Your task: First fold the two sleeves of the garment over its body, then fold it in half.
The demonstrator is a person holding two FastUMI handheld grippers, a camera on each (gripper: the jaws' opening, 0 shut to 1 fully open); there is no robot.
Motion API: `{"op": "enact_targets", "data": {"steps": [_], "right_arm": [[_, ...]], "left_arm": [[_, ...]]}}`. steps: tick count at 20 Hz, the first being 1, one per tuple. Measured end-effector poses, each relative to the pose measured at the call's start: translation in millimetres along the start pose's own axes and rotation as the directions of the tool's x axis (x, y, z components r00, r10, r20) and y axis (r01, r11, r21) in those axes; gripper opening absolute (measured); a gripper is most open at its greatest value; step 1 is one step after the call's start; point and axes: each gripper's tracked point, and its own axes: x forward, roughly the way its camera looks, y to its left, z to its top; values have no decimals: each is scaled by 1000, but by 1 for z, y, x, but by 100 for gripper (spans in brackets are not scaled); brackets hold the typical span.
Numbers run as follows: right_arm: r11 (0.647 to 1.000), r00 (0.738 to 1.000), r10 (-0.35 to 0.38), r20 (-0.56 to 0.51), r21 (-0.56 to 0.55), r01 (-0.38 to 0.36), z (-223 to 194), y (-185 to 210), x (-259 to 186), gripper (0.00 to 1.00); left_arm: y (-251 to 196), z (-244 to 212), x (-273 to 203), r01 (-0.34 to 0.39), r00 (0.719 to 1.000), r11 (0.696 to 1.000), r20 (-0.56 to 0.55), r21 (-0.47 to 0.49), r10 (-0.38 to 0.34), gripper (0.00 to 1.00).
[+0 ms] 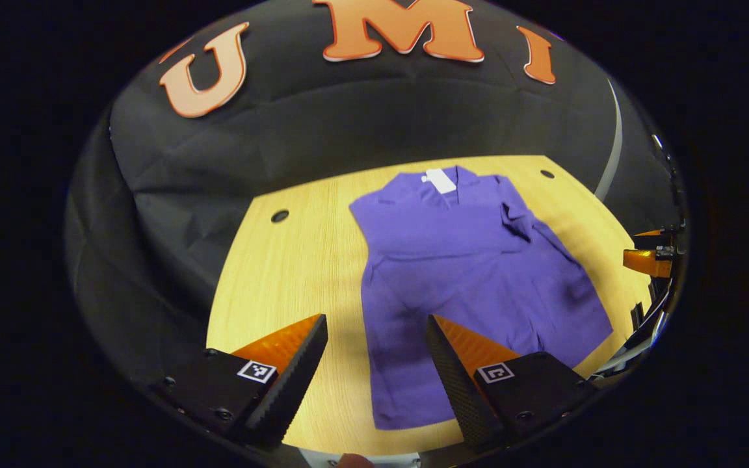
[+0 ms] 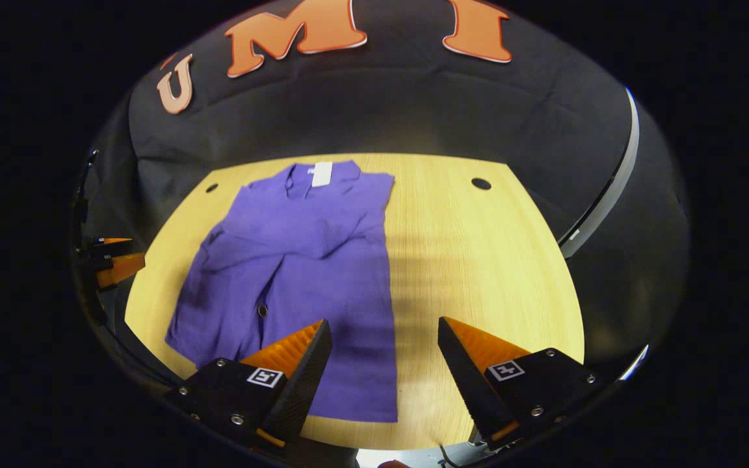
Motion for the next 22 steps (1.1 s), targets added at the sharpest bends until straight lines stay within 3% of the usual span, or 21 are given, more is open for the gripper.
{"op": "enact_targets", "data": {"steps": [5,11,14,22], "right_arm": [[1000,992,29,-123,11,-28,-56,11,9,98],[1000,970,25,-243,23,-20,-112,8,21,98],[997,960,56,-275,72,-38,-126,10,25,98],[997,935,61,-348,60,-43,-153,20,33,99]], "left_arm": [[9,-45,26,-15,994,999,-111,-47,10,97],[-8,-105,35,7,972,999,-234,-37,-16,97],[-10,-120,38,9,960,998,-278,-61,-25,97],[-23,-162,45,25,914,985,-396,-169,-91,97]]}}
